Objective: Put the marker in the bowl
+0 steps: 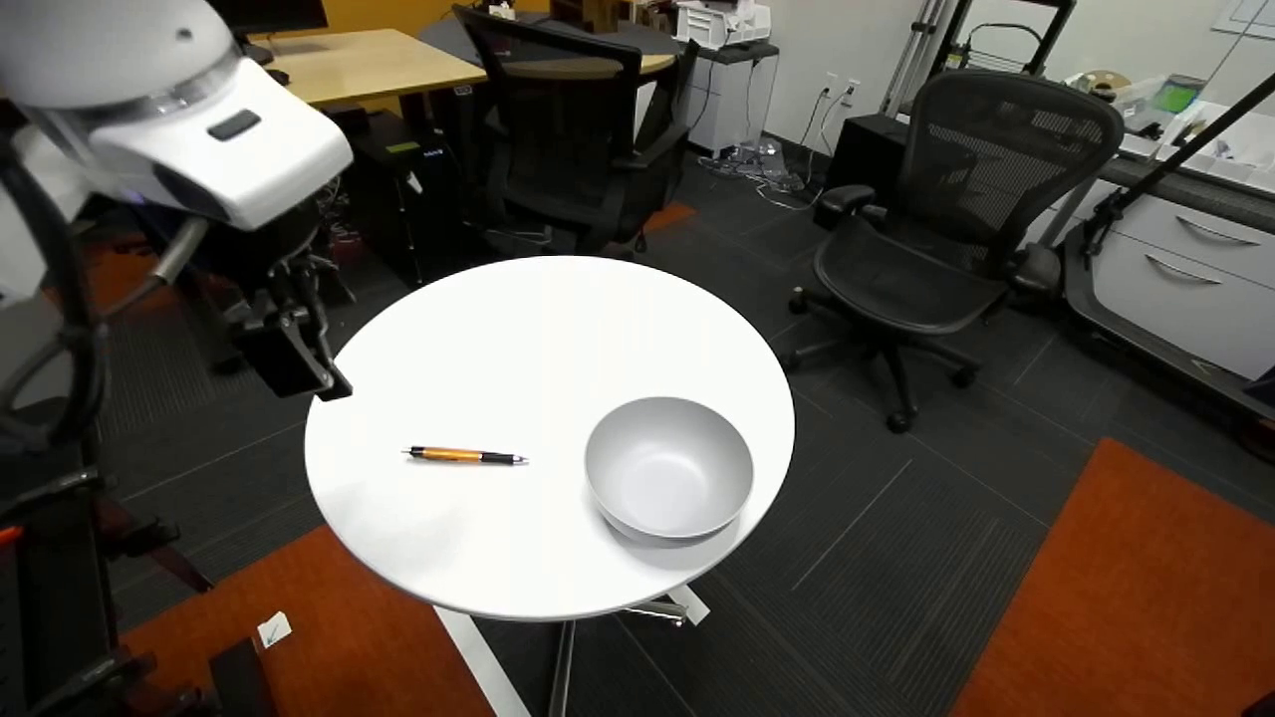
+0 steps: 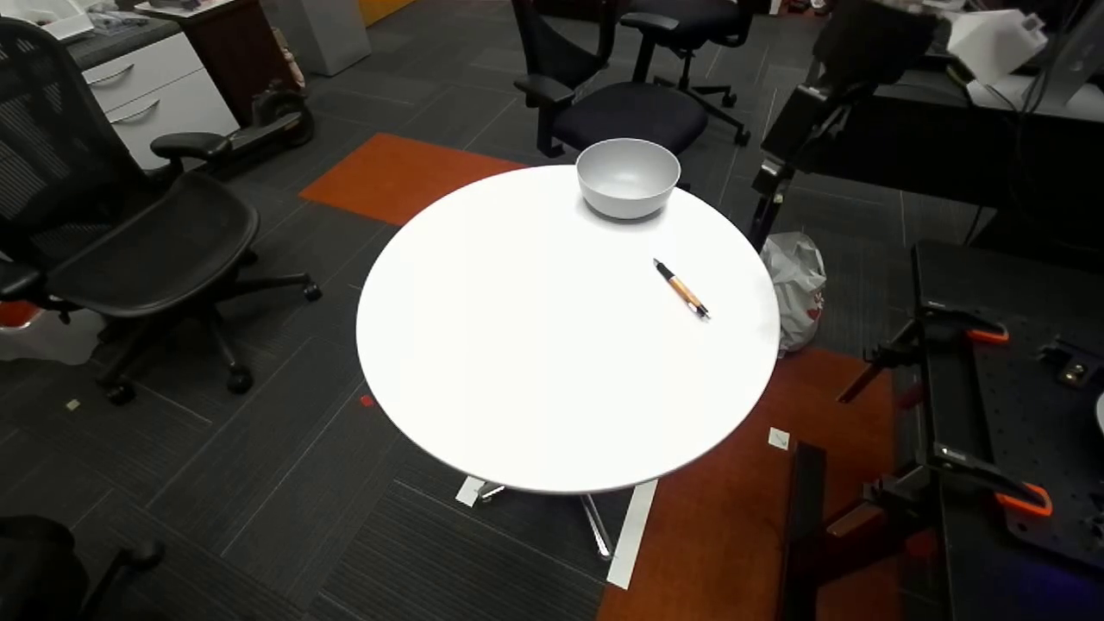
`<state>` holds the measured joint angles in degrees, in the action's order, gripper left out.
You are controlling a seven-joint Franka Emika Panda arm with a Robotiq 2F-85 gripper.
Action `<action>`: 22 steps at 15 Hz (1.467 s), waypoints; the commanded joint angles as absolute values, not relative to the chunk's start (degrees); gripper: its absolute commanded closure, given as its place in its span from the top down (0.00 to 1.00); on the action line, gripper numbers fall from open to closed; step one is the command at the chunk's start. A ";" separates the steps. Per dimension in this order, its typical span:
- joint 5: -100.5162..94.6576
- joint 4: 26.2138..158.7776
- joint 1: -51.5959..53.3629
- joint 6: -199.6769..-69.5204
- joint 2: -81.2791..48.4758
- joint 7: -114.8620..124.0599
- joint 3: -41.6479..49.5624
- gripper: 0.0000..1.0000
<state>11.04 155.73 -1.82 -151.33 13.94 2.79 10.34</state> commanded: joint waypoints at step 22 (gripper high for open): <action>13.86 137.52 0.37 -162.75 -23.10 23.10 7.94 1.00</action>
<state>14.82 139.17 -0.92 -161.79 -20.92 19.78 7.12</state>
